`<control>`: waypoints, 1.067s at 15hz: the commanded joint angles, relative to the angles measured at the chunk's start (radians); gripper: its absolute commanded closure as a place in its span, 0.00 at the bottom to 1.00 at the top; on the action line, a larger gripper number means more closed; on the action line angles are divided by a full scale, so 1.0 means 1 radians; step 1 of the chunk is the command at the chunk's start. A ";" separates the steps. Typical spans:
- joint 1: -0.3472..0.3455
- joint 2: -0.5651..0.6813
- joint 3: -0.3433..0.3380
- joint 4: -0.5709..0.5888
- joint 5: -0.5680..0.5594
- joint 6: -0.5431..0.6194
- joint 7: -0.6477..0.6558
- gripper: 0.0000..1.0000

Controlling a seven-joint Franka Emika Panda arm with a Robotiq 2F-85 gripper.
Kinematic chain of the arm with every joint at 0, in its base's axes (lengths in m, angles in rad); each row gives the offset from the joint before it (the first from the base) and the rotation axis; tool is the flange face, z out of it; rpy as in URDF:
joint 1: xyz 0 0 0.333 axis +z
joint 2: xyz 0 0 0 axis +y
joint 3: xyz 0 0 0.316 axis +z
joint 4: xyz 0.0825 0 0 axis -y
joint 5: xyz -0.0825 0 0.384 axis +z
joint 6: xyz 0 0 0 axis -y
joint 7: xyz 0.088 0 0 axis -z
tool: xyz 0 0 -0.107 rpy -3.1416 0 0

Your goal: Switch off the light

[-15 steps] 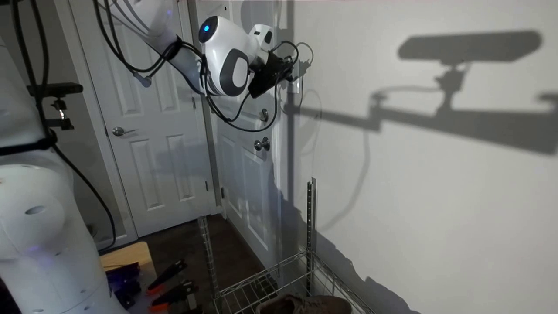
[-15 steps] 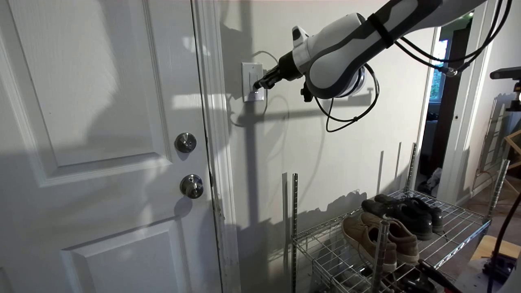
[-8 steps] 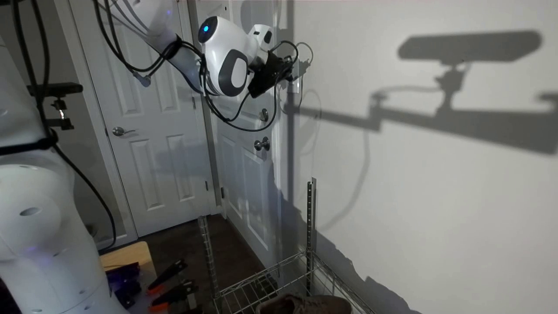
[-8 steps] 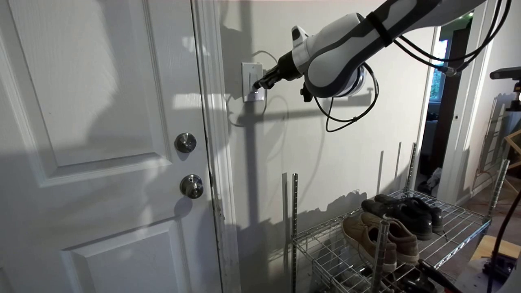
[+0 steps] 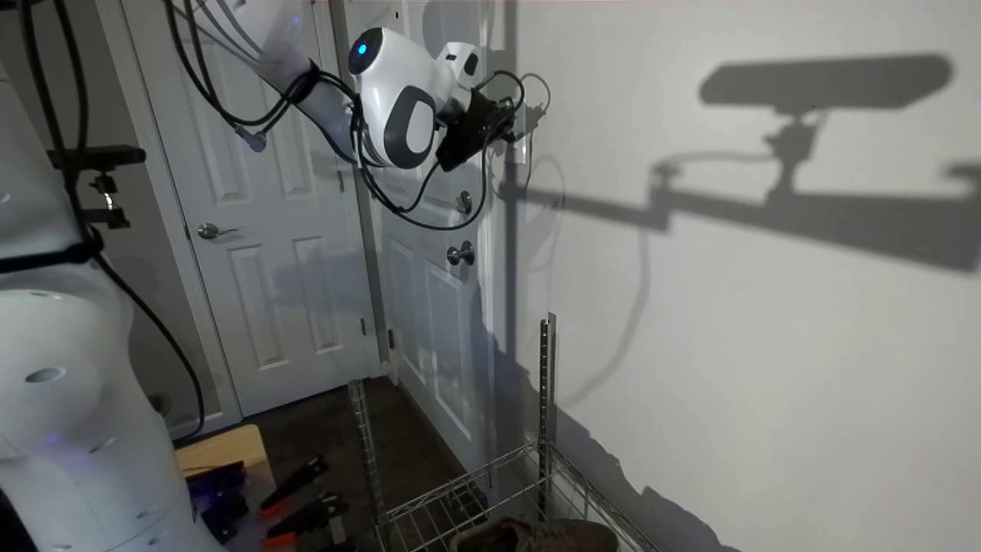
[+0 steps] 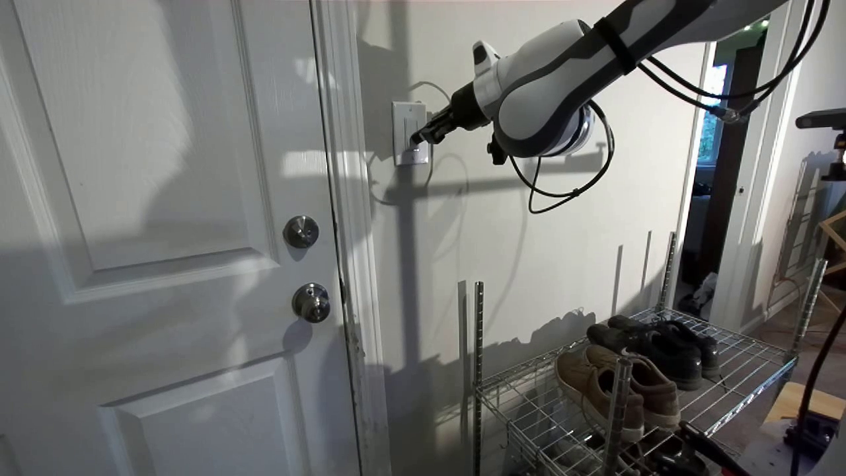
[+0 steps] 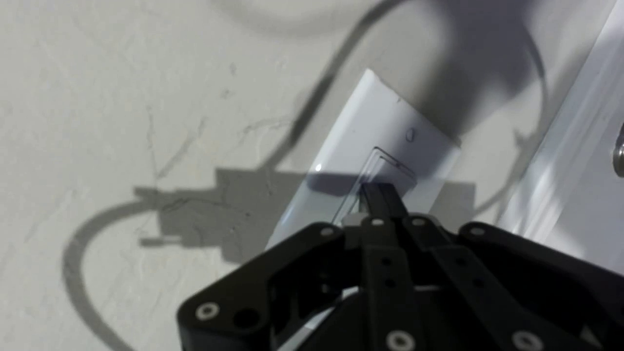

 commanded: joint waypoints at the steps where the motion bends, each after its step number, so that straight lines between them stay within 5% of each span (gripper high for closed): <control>1: -0.024 -0.006 0.033 0.023 0.035 0.010 -0.039 0.97; 16: -0.039 -0.110 0.113 -0.170 0.060 0.001 -0.015 0.97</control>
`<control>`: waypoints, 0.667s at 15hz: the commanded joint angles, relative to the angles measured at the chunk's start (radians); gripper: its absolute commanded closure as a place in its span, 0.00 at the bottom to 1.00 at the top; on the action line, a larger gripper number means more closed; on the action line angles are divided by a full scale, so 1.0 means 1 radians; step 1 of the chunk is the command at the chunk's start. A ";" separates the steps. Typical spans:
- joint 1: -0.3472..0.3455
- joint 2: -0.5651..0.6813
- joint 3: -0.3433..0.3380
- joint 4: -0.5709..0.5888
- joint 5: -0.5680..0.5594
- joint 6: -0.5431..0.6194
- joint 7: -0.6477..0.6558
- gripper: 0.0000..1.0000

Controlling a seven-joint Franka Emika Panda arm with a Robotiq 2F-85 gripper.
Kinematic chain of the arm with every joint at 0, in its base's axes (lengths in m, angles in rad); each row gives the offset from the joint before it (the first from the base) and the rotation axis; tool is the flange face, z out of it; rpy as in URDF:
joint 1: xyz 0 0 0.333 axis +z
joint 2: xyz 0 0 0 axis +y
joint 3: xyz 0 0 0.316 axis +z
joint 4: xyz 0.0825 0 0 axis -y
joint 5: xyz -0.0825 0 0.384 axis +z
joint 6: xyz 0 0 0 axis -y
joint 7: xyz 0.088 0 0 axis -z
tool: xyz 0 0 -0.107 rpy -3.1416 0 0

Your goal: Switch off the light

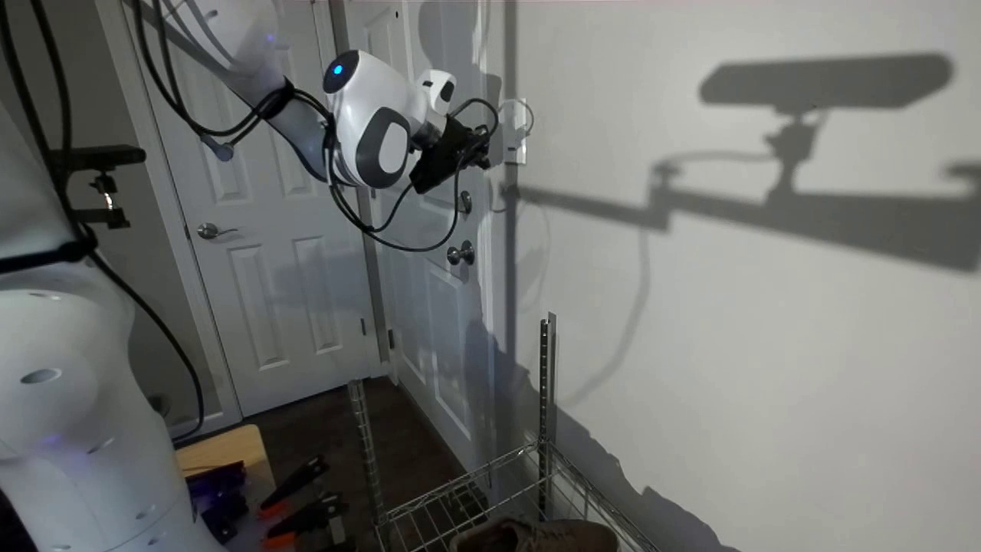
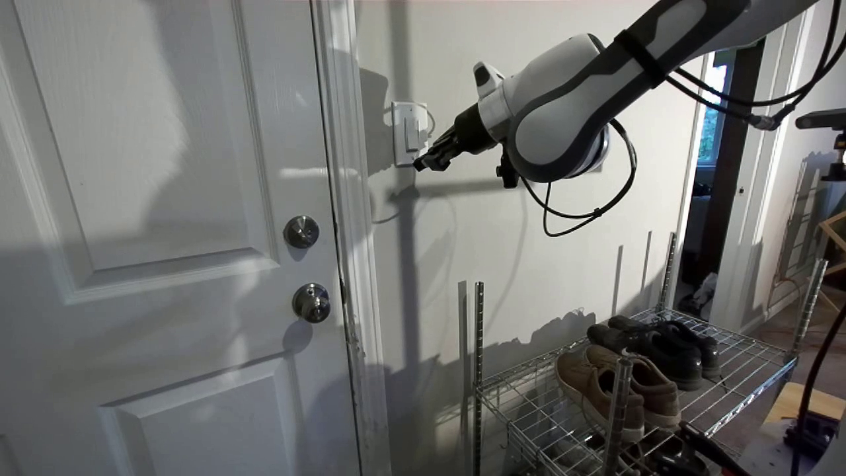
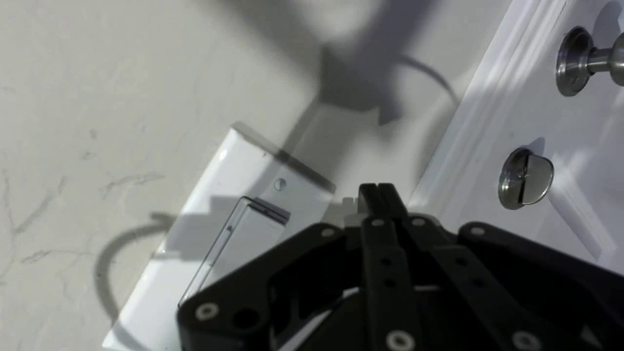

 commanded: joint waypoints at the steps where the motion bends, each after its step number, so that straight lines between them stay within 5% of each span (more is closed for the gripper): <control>1: -0.033 -0.055 0.039 -0.026 0.035 0.000 -0.020 0.96; 10: -0.226 -0.028 0.178 0.036 0.047 0.000 -0.044 0.96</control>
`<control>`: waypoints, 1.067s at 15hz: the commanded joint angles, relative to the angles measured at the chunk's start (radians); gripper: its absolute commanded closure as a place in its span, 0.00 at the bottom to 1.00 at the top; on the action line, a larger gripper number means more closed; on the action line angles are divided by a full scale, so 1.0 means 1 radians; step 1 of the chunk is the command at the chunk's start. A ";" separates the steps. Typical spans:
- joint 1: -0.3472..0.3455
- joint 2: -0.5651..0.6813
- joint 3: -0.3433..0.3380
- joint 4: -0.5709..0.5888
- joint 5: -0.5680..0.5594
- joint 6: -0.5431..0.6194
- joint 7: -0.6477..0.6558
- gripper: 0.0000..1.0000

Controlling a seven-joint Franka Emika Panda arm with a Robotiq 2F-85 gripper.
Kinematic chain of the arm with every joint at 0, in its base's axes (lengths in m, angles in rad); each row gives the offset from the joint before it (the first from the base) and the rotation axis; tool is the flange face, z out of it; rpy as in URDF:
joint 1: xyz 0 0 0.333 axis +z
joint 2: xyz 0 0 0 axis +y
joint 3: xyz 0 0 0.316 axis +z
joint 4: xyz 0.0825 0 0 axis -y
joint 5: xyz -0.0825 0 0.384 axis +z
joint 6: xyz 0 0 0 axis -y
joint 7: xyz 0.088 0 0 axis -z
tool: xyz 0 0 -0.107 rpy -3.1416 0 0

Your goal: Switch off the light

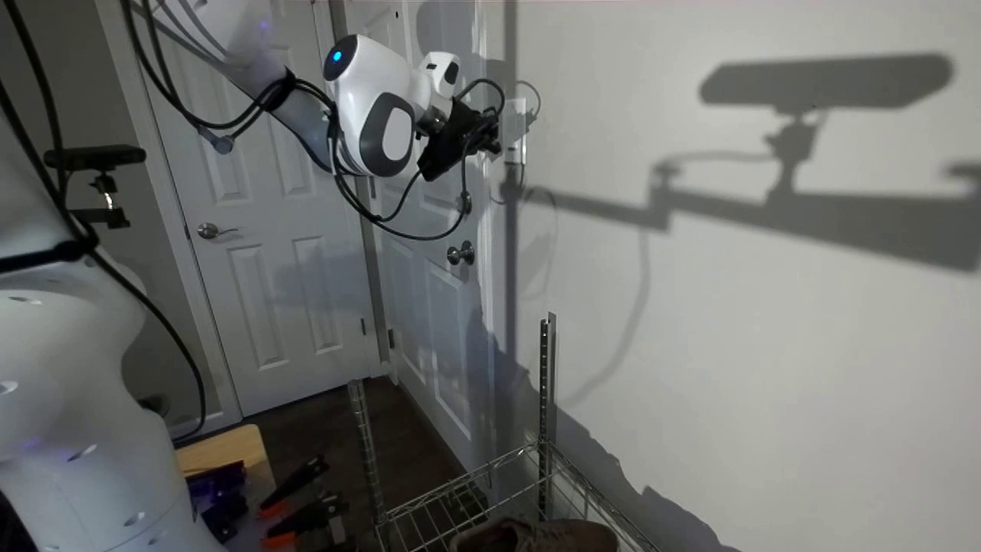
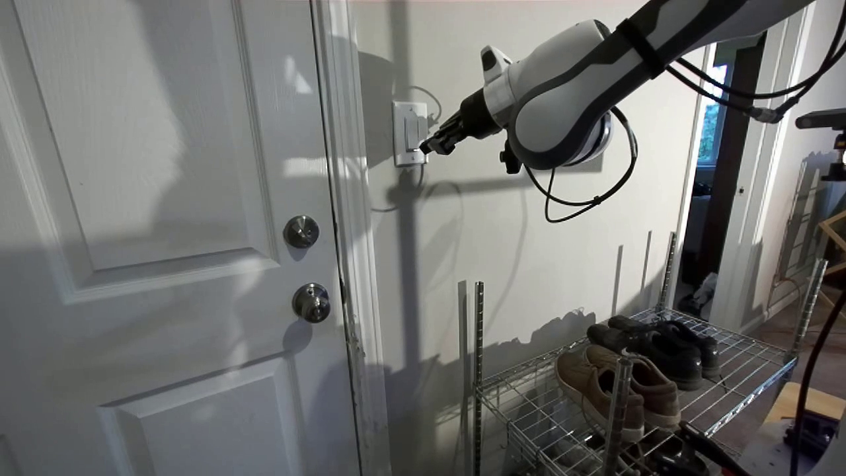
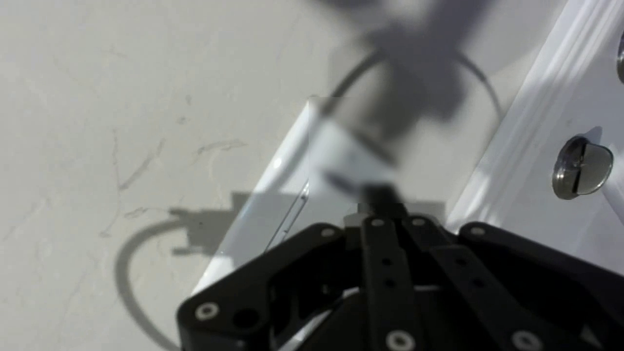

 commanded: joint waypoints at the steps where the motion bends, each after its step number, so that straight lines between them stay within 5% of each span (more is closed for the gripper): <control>1: -0.088 0.007 0.085 0.011 0.041 0.000 -0.040 0.97; 8: -0.213 0.011 0.228 0.033 0.041 0.000 -0.033 0.97; 16: -0.466 0.012 0.443 0.078 0.072 0.002 -0.034 0.97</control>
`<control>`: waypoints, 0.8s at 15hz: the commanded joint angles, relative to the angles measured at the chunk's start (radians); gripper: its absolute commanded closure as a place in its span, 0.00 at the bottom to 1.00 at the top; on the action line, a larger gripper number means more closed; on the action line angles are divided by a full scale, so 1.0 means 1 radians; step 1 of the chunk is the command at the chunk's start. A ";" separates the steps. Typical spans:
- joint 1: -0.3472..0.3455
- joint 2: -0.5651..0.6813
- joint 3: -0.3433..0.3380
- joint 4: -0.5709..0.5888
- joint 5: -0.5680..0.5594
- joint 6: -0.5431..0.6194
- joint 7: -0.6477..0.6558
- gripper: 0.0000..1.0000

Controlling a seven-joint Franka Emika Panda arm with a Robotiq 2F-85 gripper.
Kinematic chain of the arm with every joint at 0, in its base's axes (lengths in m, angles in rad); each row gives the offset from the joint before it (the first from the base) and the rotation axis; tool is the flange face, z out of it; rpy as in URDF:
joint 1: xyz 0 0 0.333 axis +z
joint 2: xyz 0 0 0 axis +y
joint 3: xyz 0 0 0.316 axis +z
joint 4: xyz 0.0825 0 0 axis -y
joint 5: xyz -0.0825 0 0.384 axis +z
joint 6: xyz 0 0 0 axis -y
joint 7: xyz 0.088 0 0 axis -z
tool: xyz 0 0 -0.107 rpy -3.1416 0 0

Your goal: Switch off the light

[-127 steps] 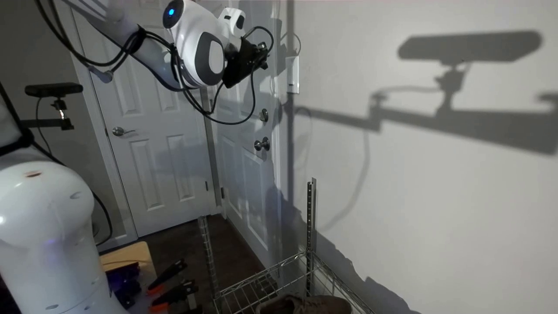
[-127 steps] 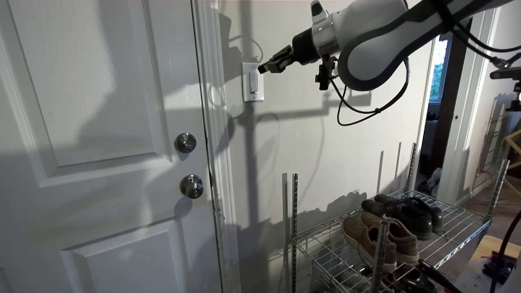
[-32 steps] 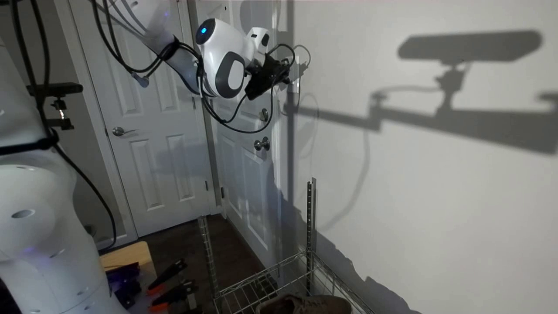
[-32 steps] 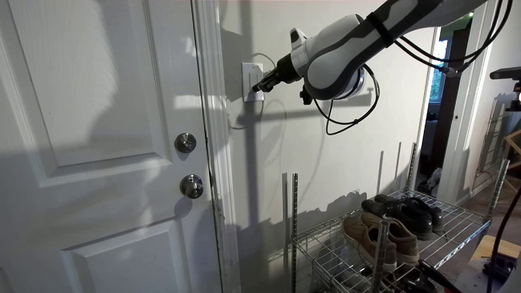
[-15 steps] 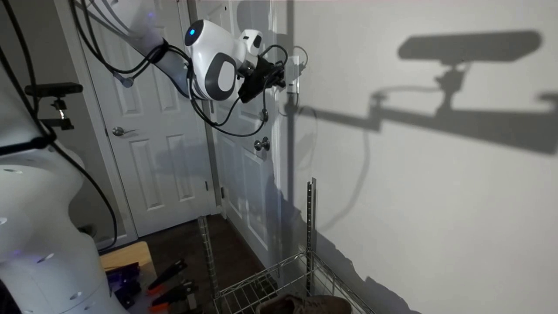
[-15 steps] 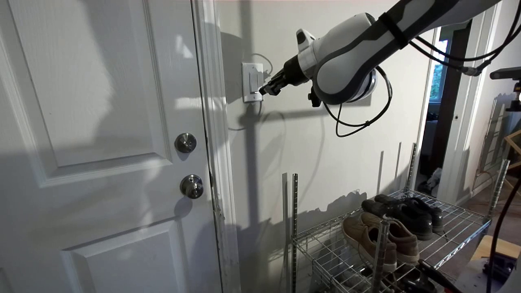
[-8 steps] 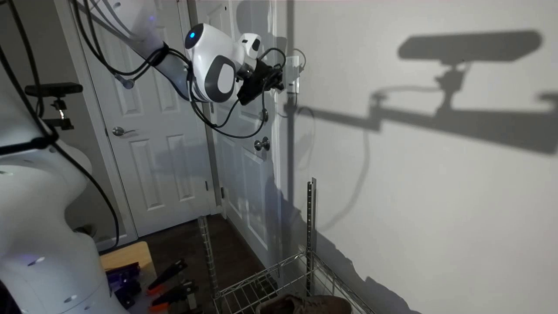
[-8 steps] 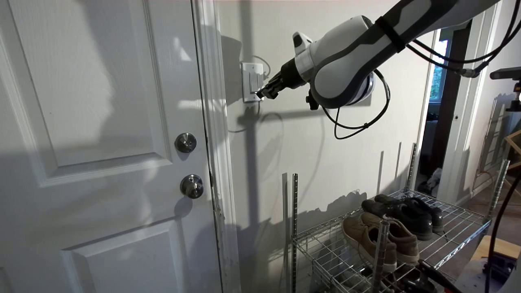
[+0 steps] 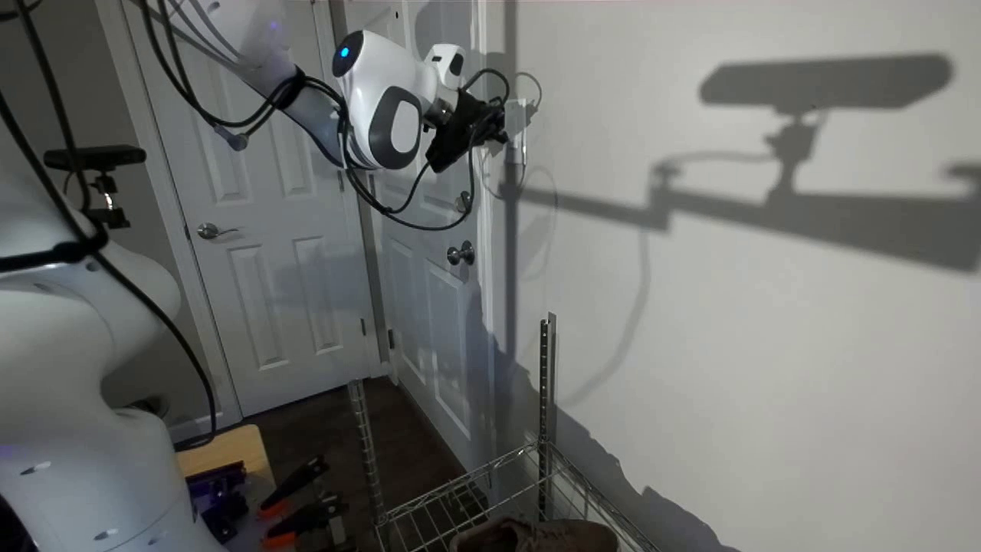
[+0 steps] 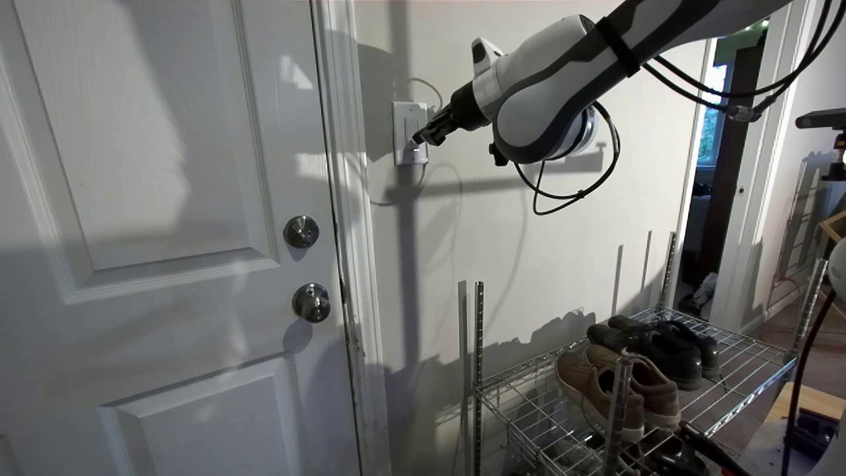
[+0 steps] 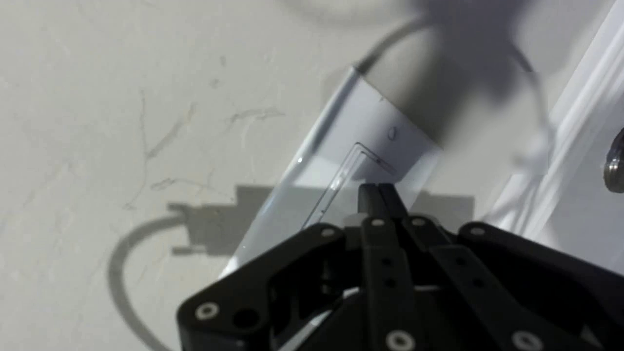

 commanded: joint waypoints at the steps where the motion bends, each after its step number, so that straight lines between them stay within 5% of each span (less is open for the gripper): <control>1: -0.128 0.001 0.111 -0.009 0.047 0.003 -0.032 0.96; 7: -0.311 -0.014 0.289 -0.008 0.046 0.004 -0.006 0.96; 12: -0.368 -0.038 0.361 -0.003 0.035 0.003 0.028 0.97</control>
